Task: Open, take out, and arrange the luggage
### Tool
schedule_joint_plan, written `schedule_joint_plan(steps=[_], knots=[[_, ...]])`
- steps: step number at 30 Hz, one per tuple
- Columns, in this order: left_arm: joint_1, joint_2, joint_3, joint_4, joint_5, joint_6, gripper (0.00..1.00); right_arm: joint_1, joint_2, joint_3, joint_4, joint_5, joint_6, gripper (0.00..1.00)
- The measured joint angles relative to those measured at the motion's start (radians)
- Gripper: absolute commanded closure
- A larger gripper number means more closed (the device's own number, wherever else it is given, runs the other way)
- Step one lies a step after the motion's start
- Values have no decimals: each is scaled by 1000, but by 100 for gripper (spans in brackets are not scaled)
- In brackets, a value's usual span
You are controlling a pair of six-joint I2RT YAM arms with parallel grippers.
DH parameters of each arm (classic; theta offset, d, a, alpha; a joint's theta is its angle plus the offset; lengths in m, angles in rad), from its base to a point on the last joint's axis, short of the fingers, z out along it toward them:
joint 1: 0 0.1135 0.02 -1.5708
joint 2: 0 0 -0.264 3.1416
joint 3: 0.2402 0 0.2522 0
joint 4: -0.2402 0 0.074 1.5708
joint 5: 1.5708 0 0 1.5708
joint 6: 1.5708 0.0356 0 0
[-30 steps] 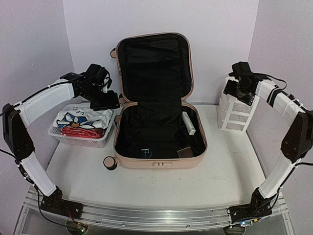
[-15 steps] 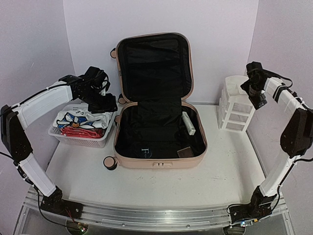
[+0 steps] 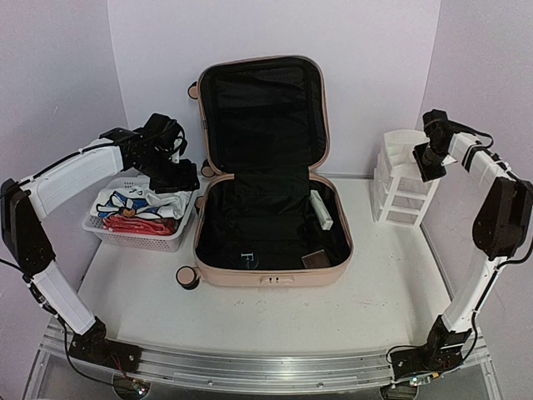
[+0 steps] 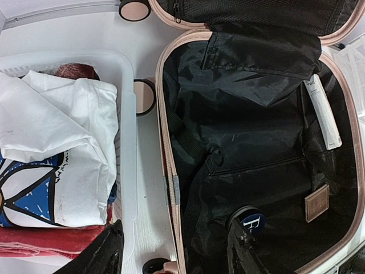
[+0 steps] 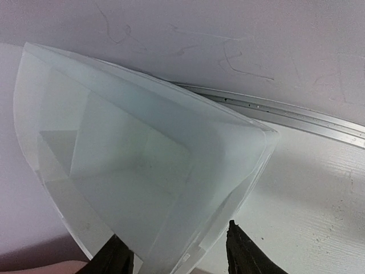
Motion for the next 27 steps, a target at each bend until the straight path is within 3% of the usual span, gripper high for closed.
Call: schedule_joint_plan(steps=[10,13,24,27], knots=[[0,0,-1,0,11,0,38,0,-58,-31,-36,5,27,83],[0,0,-7,0,22,0,38,-2,-107,-71,-64,7,34,85],[0,-29,-39,1,80,-2,39,-1,-311,-219,-187,7,71,86],[0,-35,-48,2,102,-2,39,-1,-385,-280,-213,0,92,78]])
